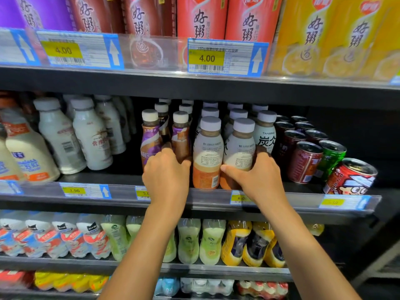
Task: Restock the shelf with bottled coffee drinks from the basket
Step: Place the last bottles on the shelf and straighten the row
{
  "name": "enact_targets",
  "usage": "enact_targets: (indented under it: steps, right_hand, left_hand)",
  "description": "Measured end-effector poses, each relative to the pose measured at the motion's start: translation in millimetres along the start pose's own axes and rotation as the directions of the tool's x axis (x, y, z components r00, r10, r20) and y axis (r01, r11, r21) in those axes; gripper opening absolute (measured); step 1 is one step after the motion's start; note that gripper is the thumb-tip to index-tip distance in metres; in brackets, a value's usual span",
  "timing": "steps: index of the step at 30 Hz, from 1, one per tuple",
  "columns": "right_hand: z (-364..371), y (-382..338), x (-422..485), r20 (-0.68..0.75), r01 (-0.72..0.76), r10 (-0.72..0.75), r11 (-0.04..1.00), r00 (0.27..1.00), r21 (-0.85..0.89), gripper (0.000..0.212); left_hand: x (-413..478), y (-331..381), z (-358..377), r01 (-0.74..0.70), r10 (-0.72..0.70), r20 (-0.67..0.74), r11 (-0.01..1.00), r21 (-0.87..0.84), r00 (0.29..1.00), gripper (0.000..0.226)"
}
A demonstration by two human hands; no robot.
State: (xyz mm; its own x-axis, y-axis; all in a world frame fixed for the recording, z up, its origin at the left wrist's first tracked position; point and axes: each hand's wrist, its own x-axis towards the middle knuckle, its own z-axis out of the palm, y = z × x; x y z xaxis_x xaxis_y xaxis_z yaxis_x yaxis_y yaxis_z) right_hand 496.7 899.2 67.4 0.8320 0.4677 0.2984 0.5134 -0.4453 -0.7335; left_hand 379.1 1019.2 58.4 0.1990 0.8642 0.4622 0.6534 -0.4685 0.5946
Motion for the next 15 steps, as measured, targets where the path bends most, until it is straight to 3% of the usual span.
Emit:
enact_targets:
  steps: [4,7,10,15]
  right_hand:
    - [-3,0,0,0.030,0.003,-0.002,1.000,1.000,-0.014,0.069]
    - [-8,0,-3,0.035,0.019,-0.018,1.000,0.999,-0.004,0.076]
    - [-11,-3,-2,-0.035,0.061,-0.062,0.998,0.997,-0.013,0.083]
    - [-13,1,10,0.012,0.050,-0.049,0.996,0.999,-0.076,0.079]
  left_hand:
    - [-7,-7,-4,-0.051,0.051,-0.061,0.999,-0.009,0.997,0.029]
    - [-24,-6,-11,-0.171,0.153,-0.109,0.969,-0.181,0.982,0.028]
    - [-32,3,-12,-0.164,0.171,-0.005,0.936,-0.310,0.985,0.049]
    - [-25,4,1,-0.110,0.158,0.143,0.948,-0.298,0.977,0.073]
